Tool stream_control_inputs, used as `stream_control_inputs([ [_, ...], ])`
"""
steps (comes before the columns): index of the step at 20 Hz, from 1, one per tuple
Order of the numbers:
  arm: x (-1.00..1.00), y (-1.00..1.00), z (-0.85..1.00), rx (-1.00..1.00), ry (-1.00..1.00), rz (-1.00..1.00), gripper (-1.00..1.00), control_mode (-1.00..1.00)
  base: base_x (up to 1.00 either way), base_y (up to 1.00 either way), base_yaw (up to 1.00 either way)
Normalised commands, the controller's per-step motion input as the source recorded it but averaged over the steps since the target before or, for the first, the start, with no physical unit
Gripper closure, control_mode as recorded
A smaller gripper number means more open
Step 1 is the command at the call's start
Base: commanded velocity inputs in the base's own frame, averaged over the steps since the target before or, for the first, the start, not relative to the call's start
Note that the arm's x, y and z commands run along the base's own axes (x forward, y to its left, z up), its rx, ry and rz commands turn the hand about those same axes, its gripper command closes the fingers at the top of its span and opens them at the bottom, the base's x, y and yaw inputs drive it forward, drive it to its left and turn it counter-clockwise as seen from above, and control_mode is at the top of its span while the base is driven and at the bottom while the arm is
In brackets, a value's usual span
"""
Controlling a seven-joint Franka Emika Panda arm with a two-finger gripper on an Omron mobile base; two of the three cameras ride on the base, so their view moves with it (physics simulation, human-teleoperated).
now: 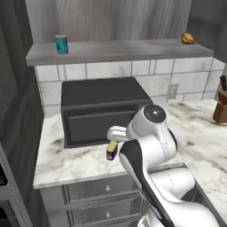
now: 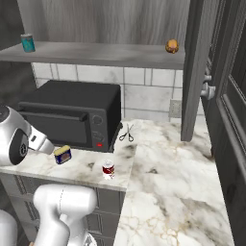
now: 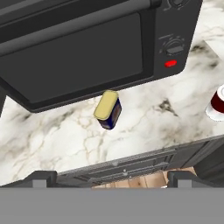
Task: Pick the cans from the counter and place them in their designated side in the cabinet.
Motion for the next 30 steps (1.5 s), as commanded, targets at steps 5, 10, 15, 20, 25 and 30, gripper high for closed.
stream_control_inputs([
  [5,0.12,0.04,-0.04,0.00,0.00,-0.01,-1.00,-1.00,0.00,0.00,0.00],
  [10,0.12,0.00,-0.03,0.01,0.01,-0.01,-1.00,-1.00,0.00,0.00,0.00],
  [15,0.13,0.00,-0.05,0.02,0.02,0.00,-1.00,-1.00,0.00,0.00,0.00],
  [20,0.12,0.00,-0.08,0.01,0.00,0.00,-1.00,-1.00,0.00,0.00,0.00],
  [25,0.12,0.01,-0.13,0.00,0.00,-0.01,-1.00,-1.00,0.00,0.00,0.00],
  [30,0.13,0.03,-0.15,0.00,0.00,-0.01,-1.00,-1.00,0.00,0.00,0.00],
])
